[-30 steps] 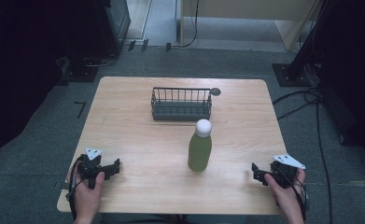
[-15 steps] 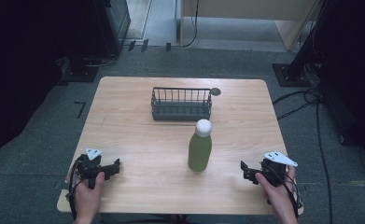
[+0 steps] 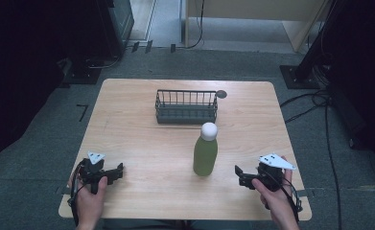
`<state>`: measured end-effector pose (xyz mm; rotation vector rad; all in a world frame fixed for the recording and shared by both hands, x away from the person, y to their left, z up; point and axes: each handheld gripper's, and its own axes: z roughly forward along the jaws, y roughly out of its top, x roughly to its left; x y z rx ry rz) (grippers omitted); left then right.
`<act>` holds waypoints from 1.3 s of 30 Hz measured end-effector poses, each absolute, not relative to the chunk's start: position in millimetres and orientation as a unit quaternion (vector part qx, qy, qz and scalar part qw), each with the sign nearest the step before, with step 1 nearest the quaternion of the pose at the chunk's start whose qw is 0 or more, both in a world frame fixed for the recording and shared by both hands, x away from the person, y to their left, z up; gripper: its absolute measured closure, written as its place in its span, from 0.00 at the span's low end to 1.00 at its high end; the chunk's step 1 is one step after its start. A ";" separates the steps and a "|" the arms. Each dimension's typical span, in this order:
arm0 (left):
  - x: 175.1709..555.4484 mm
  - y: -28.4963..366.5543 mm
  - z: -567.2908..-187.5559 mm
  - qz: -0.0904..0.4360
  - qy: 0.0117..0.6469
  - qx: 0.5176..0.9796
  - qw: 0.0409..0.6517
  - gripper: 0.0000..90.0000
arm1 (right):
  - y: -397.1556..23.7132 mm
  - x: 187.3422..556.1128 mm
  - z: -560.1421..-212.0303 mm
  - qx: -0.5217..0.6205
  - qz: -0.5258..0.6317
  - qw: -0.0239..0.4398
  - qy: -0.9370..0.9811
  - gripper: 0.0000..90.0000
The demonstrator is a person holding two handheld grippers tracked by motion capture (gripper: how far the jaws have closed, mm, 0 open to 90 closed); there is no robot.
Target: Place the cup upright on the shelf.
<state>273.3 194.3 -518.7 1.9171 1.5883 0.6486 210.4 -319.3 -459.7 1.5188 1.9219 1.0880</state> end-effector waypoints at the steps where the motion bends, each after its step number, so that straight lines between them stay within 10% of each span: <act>1: 273.3 194.3 -518.7 0.242 0.593 0.715 0.281 0.00 | -313.0 210.8 -458.5 0.546 0.398 0.226 0.702 0.00; 39: 273.3 194.3 -518.7 0.242 0.593 0.715 0.281 0.00 | -228.2 218.4 -445.8 0.453 0.472 0.183 0.734 0.14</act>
